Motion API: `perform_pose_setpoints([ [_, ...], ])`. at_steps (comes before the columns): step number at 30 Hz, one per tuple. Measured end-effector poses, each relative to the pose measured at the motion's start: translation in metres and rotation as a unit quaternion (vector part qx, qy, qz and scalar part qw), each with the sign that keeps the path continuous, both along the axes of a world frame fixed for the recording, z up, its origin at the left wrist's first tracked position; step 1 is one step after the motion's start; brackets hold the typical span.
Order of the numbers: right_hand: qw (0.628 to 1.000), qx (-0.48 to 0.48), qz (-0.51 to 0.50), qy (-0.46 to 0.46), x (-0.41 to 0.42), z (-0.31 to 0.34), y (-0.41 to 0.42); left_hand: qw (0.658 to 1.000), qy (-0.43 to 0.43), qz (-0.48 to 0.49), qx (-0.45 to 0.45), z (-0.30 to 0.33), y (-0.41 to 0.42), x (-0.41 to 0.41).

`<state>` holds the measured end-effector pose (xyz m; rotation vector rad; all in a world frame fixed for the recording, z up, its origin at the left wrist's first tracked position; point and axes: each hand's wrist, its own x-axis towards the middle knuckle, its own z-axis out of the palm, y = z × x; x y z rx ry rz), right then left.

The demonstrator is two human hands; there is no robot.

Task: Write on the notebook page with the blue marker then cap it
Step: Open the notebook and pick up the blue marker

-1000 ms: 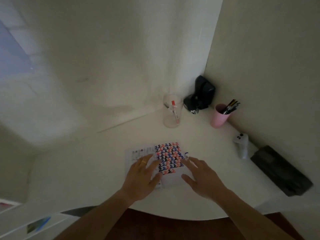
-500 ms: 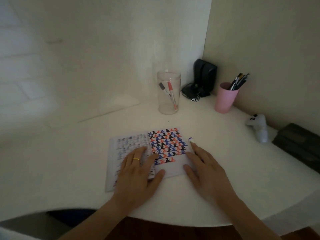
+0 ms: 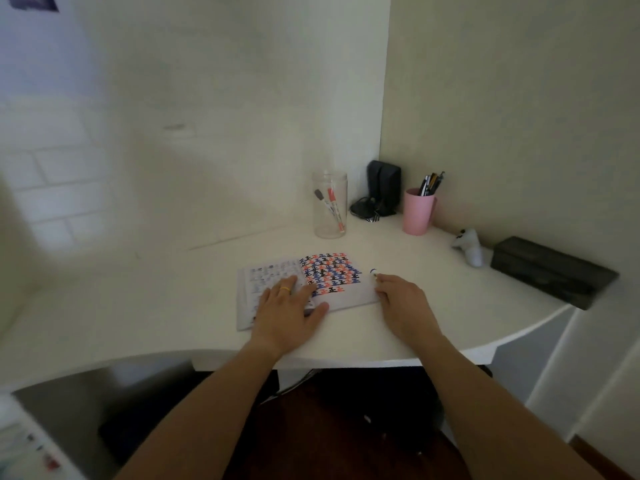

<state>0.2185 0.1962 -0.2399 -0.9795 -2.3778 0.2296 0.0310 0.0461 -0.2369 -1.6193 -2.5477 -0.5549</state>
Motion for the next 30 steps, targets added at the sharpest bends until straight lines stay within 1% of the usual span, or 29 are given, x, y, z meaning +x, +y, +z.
perform_pose_setpoints([
  [5,0.999,0.024,0.002,0.037,-0.001,-0.006,0.005,1.000,0.013,-0.006,-0.013,-0.003,0.006,-0.006],
  [10,0.996,0.071,0.035,0.042,-0.003,0.000,0.001,0.999,0.034,0.004,-0.008,-0.005,0.012,-0.009],
  [12,0.994,0.075,0.034,0.067,-0.004,0.003,-0.001,0.999,0.051,0.003,-0.002,-0.007,0.012,-0.009],
  [14,0.991,0.061,0.039,0.109,-0.012,0.011,-0.001,0.997,0.069,-0.007,-0.023,-0.004,0.014,-0.012],
  [16,0.987,0.017,0.029,0.155,-0.030,0.024,0.001,0.996,0.073,-0.015,-0.045,0.006,0.018,-0.017],
  [19,0.972,-0.095,0.002,0.213,-0.064,0.039,0.010,0.993,0.080,-0.049,-0.075,0.027,0.035,-0.036],
  [20,0.959,-0.152,0.003,0.240,-0.075,0.042,0.013,0.993,0.062,-0.070,-0.075,0.033,0.044,-0.045],
  [21,0.935,-0.221,0.017,0.277,-0.085,0.044,0.017,0.993,0.036,-0.089,-0.065,0.038,0.053,-0.055],
  [23,0.875,-0.336,0.064,0.343,-0.101,0.045,0.026,0.995,0.002,-0.099,-0.030,0.043,0.073,-0.073],
  [24,0.857,-0.364,0.079,0.355,-0.108,0.045,0.031,0.995,-0.001,-0.097,-0.013,0.042,0.083,-0.081],
  [25,0.850,-0.380,0.085,0.354,-0.113,0.043,0.038,0.995,-0.006,-0.097,0.008,0.039,0.092,-0.087],
  [28,0.843,-0.393,0.085,0.357,-0.121,0.033,0.051,0.989,-0.051,-0.115,0.072,0.031,0.103,-0.098],
  [30,0.827,-0.413,0.083,0.372,-0.120,0.024,0.056,0.982,-0.072,-0.137,0.110,0.026,0.101,-0.099],
])
